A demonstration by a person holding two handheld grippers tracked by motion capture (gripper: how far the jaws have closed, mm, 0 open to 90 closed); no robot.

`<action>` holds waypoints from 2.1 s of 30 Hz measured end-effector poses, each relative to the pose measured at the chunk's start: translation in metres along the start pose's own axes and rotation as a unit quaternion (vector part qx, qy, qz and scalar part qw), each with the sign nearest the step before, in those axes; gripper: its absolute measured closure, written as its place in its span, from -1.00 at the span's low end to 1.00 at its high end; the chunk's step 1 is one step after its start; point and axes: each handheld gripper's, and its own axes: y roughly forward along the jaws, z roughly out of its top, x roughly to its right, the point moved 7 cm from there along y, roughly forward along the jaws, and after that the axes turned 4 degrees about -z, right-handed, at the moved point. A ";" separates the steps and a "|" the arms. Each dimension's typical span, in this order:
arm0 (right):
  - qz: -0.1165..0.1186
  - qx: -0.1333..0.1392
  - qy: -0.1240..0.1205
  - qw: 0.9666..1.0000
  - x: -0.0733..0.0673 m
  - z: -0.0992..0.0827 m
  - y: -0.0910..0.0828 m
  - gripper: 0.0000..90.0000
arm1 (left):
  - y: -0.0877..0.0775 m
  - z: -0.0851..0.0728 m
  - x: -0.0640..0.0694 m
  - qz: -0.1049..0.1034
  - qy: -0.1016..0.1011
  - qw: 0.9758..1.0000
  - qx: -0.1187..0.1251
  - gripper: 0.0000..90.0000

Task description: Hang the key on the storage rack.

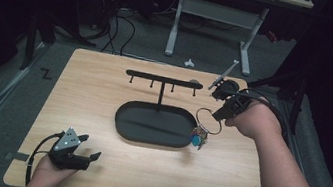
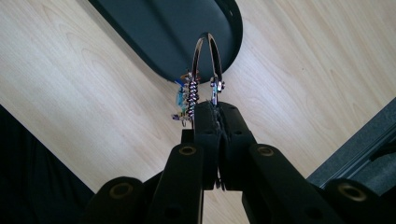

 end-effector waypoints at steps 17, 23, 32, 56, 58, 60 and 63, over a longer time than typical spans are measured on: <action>0.006 0.013 -0.014 1.000 -0.002 0.047 0.009 0.95 | -0.001 0.001 0.000 -0.003 0.001 1.000 0.002 -0.50; 0.006 0.013 -0.007 1.000 0.007 0.059 0.018 0.95 | -0.002 0.000 -0.002 -0.002 -0.002 1.000 0.004 -0.50; 0.015 0.008 0.020 1.000 0.028 0.066 0.039 0.95 | -0.002 -0.001 -0.002 -0.001 -0.005 1.000 0.006 -0.50; 0.012 0.021 0.027 0.999 0.035 0.078 0.050 0.87 | -0.003 -0.002 -0.002 -0.002 -0.007 1.000 0.004 -0.50; 0.008 0.028 0.035 0.999 0.035 0.078 0.047 0.82 | -0.003 -0.002 -0.003 -0.002 -0.007 1.000 0.004 -0.50; 0.004 0.035 0.034 0.999 0.036 0.079 0.045 0.77 | -0.003 -0.002 -0.003 -0.001 -0.007 1.000 0.004 -0.50; -0.001 0.037 0.042 0.998 0.035 0.077 0.041 0.66 | -0.003 -0.002 -0.002 -0.001 -0.007 1.000 0.003 -0.50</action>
